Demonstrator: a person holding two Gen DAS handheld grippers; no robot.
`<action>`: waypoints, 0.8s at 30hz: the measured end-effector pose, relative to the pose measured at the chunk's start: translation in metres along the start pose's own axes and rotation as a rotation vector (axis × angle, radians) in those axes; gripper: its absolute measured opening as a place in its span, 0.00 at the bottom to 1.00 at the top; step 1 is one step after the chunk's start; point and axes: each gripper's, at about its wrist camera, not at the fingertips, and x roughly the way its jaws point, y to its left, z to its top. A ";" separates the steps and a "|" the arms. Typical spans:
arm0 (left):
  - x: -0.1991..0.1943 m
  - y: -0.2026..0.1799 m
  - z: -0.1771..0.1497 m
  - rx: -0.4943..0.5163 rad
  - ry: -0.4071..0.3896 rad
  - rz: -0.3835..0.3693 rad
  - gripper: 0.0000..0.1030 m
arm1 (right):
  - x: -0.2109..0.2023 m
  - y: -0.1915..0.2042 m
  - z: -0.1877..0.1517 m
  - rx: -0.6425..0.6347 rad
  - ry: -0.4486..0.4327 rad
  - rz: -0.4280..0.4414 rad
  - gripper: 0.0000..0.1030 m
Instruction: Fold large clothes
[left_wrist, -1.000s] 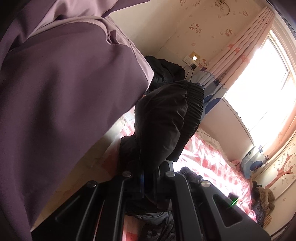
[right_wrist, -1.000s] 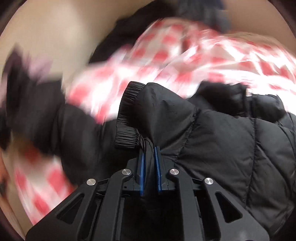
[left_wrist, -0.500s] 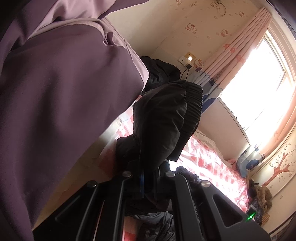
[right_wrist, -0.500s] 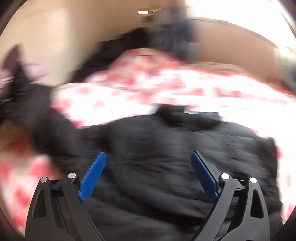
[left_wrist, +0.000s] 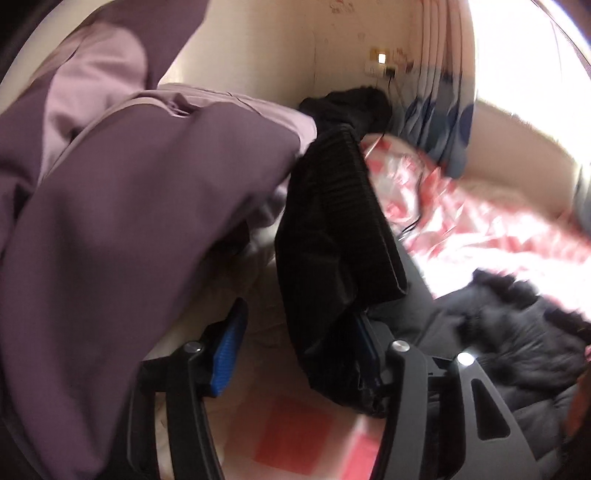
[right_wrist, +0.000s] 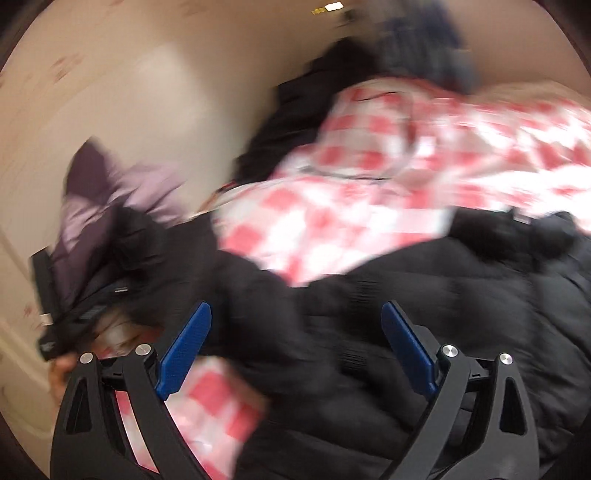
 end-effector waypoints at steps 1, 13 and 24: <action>0.007 -0.006 -0.001 0.023 0.003 0.043 0.58 | 0.005 0.011 -0.003 -0.020 0.009 0.023 0.87; 0.014 -0.004 -0.004 -0.047 -0.060 0.137 0.05 | -0.130 -0.056 -0.117 0.233 -0.148 -0.010 0.88; 0.003 -0.030 -0.030 0.130 -0.084 0.281 0.72 | -0.169 -0.112 -0.136 0.451 -0.260 0.136 0.89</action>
